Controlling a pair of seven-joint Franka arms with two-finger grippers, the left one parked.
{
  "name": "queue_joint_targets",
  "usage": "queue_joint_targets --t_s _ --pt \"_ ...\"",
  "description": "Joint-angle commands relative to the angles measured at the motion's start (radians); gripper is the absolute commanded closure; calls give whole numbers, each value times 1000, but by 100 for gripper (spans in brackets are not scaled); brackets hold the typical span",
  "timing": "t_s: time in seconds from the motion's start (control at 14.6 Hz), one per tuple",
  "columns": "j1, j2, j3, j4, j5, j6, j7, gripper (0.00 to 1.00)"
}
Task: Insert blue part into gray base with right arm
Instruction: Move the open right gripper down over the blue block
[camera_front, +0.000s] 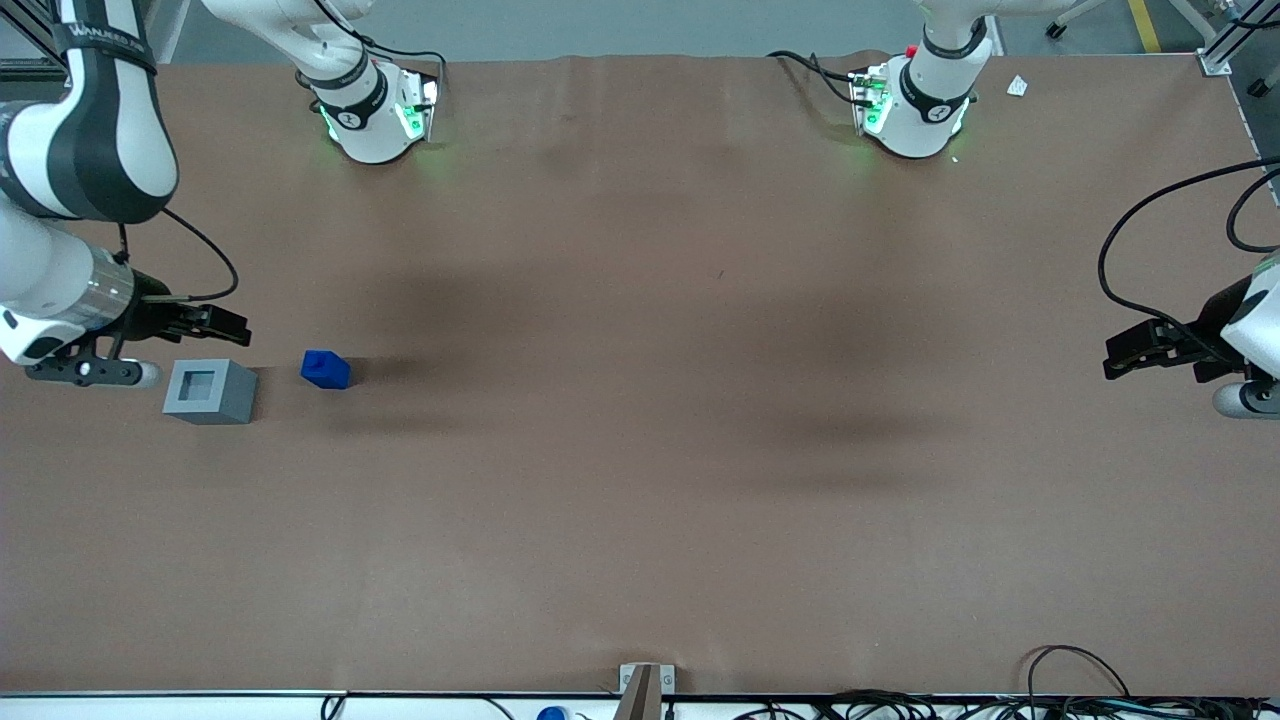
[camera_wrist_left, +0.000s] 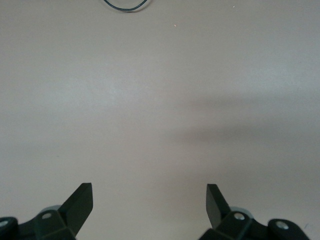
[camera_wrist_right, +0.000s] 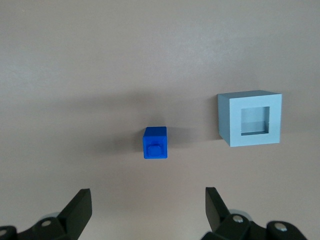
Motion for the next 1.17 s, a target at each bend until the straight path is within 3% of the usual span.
queue_joint_targets --t_s 0.0,0.55,1.1 --pt "-11 -38 8 -113 -6 86 1 0" --pt "-9 14 8 -317 -6 387 1 3" --pt "-11 149 11 -317 6 475 4 8"
